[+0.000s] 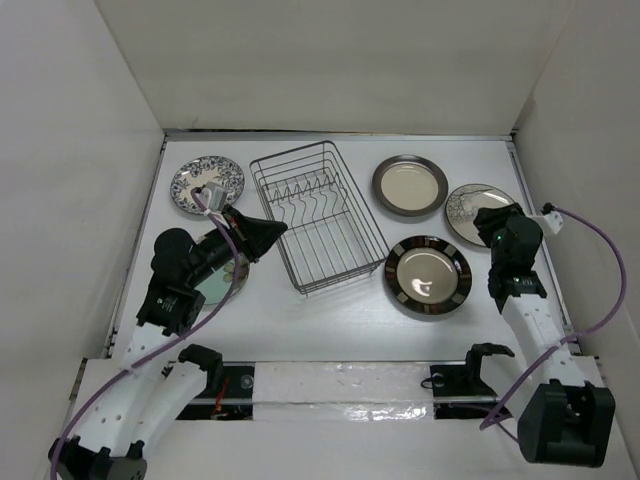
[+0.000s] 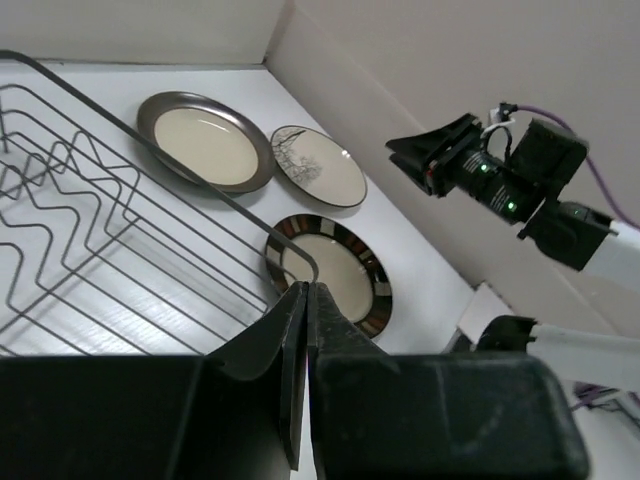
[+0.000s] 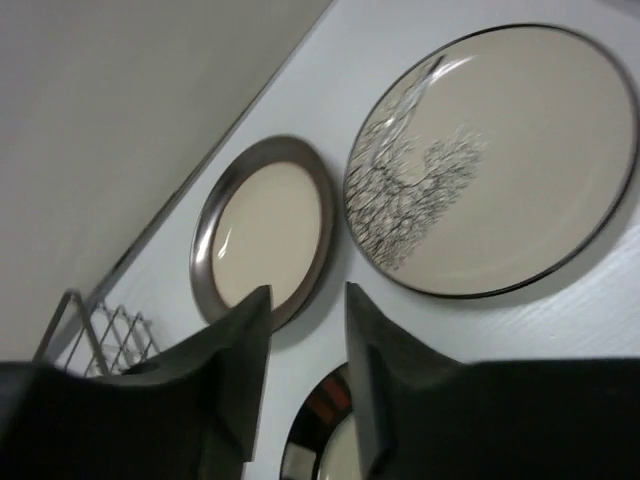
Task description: Load the plates into the dish rack
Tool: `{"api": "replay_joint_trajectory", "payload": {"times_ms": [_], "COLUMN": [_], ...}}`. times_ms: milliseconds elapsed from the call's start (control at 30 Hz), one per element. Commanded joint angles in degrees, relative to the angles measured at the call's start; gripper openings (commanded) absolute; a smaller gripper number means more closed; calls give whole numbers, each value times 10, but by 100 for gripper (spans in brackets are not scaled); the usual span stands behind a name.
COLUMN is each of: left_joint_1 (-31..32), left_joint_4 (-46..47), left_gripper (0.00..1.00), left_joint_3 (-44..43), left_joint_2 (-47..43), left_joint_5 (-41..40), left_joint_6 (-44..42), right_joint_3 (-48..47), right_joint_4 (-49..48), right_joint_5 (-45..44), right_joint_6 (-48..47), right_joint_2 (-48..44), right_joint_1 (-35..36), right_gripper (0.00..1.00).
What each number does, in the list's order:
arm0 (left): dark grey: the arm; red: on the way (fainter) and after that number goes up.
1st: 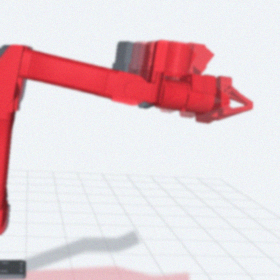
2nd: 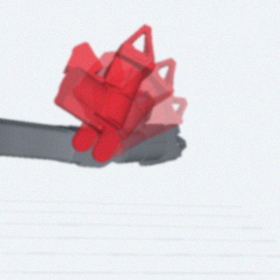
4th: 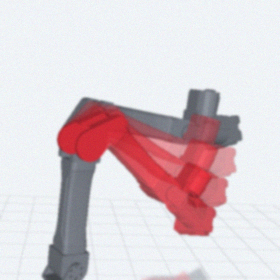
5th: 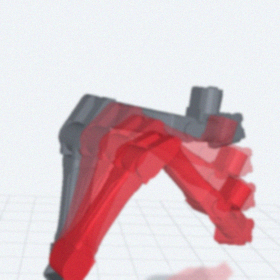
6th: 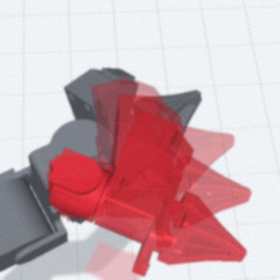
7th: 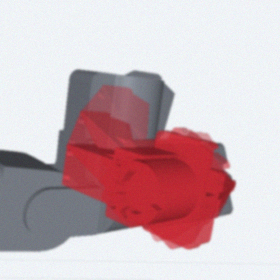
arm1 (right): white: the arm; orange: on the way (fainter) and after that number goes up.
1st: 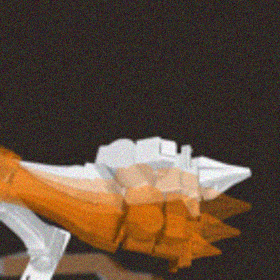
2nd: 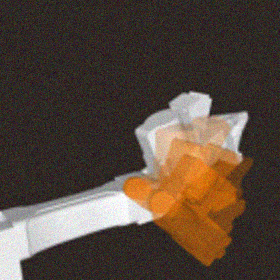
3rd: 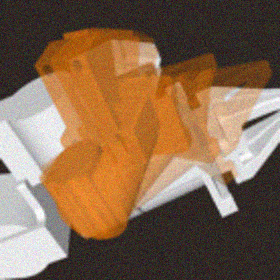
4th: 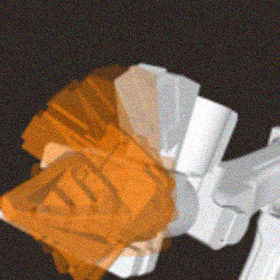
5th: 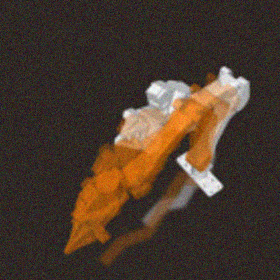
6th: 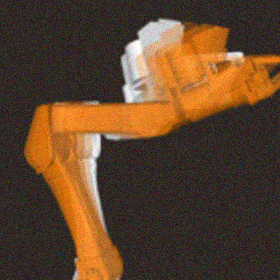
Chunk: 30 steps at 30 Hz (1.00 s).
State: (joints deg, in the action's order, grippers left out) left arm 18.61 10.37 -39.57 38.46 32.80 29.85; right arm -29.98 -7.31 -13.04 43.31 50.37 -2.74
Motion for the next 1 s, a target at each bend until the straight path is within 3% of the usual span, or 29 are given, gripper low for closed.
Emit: {"api": "replay_joint_trajectory", "payload": {"times_ms": [0,33,133,233,467,667,967], "left_joint_1": [28,37,44,50,63,63,63], "left_joint_4": [-54,-61,-83,-92,-102,-103,-115], "left_gripper": [0,14,35,42,44,44,44], "left_joint_3": [-32,-30,-17,-12,-19,-22,-25], "left_joint_2": [-30,-38,-46,-45,-41,-40,-37], "left_joint_5": [-72,-87,-113,-123,-144,-154,-181], "left_joint_6": [-94,-103,-128,-131,-141,-144,-145], "right_joint_3": [2,-2,-2,12,38,12,-40], "right_joint_4": [-63,-62,-74,-88,-160,-202,-218], "right_joint_5": [9,12,20,36,126,207,247], "right_joint_6": [57,62,79,98,136,139,158], "right_joint_2": [29,44,99,143,261,364,436], "right_joint_1": [-58,-69,-112,-164,-241,-257,-257], "right_gripper": [50,54,59,60,61,62,60]}}
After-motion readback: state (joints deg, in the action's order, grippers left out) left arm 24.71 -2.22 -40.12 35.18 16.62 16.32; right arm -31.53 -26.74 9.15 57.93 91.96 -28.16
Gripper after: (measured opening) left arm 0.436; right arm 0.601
